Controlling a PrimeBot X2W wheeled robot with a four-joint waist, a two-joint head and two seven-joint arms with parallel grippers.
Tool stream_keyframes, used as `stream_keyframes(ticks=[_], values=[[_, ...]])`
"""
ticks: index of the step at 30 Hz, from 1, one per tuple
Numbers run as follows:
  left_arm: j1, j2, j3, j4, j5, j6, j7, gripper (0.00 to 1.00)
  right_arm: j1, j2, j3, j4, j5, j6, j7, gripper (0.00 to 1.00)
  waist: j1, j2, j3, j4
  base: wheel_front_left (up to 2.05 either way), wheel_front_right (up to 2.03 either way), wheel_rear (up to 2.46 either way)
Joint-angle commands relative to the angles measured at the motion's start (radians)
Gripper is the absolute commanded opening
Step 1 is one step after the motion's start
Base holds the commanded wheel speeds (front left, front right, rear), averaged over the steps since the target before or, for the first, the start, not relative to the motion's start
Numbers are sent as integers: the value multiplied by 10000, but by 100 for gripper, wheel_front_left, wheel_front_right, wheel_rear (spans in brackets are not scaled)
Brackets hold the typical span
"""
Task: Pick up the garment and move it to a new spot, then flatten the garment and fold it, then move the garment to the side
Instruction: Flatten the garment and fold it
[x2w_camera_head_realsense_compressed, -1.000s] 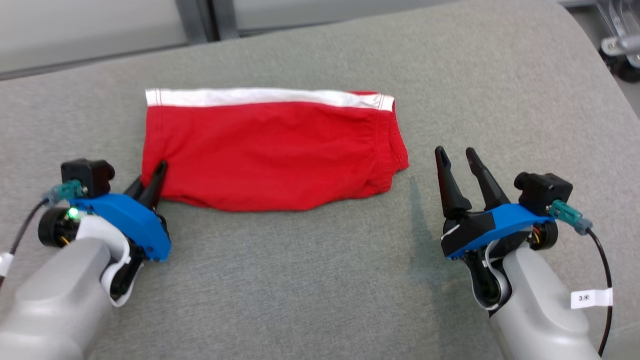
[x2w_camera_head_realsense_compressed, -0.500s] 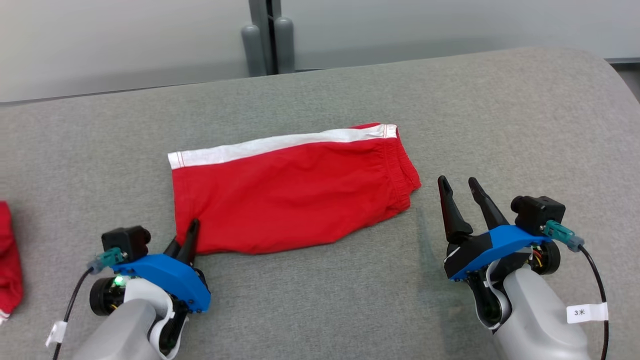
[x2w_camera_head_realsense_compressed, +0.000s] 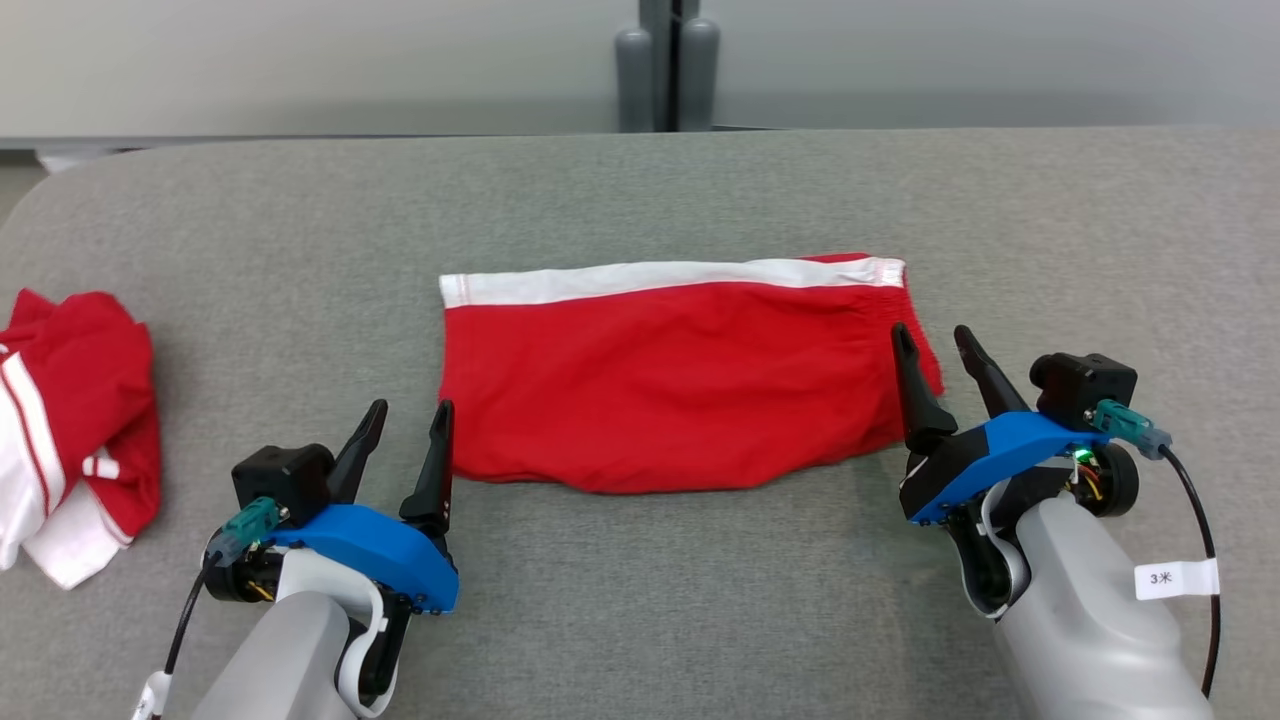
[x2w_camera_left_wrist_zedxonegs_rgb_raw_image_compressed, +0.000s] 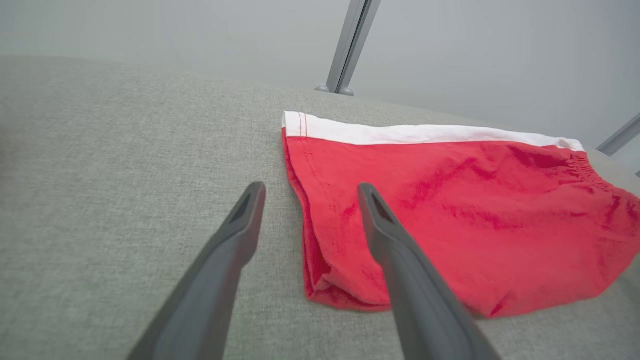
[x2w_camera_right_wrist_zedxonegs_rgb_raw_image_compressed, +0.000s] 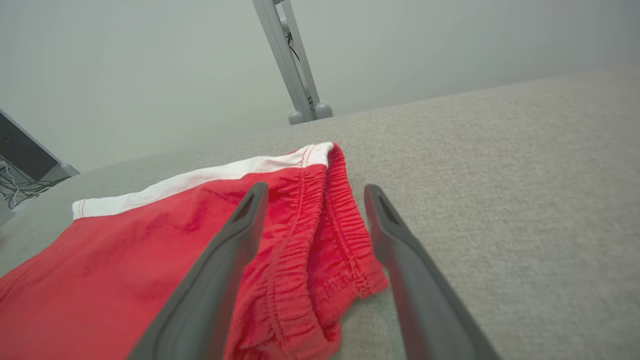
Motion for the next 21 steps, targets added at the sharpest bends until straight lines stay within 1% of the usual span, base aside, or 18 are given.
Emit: stream_keyframes(ticks=[1, 6, 9, 12, 14, 16, 18, 19, 20, 21], values=[[162, -97, 231, -213, 309, -68, -47, 100, -146, -49, -147, 263, -164, 0, -35, 100, 0, 0, 155, 274, 0, 0, 0], [446, -355, 987, -769, 1245, -230, -49, 100, -544, -52, -808, 1257, -931, 0, -34, 100, 0, 0, 275, 635, 0, 0, 0], [564, -499, 1291, -874, 1589, -307, -48, 100, -708, -55, -1306, 1881, -1433, 0, -32, 100, 0, 0, 349, 718, 0, 0, 0], [653, -573, 1543, -918, 1809, -358, -48, 100, -775, -49, -1480, 2346, -1653, 0, -34, 100, 0, 0, 421, 732, 0, 0, 0], [723, -615, 1687, -919, 1918, -372, -48, 100, -754, -49, -1306, 2631, -1473, 0, -25, 100, 0, 0, 458, 701, 0, 0, 0], [751, -661, 1674, -947, 1943, -358, -48, 100, -703, -30, -747, 2817, -955, 0, -8, 100, 0, 0, 478, 660, 0, 0, 0], [770, -639, 1619, -1017, 1926, -361, -48, 100, -624, 5, 13, 2694, -284, 3, 2, 99, 0, 0, 483, 606, 0, 0, 0], [794, -623, 1605, -1045, 1902, -360, -48, 100, -523, 11, 395, 2605, 64, 3, 0, 92, 0, 0, 483, 583, 0, 0, 0], [814, -614, 1585, -1067, 1882, -361, -48, 100, -433, 14, 793, 2408, 497, 3, 0, 80, 0, 0, 484, 561, 0, 0, 0], [830, -597, 1575, -1092, 1863, -362, -48, 100, -360, 0, 1075, 2325, 813, 2, -1, 60, 0, 0, 489, 531, 0, 0, 0]])
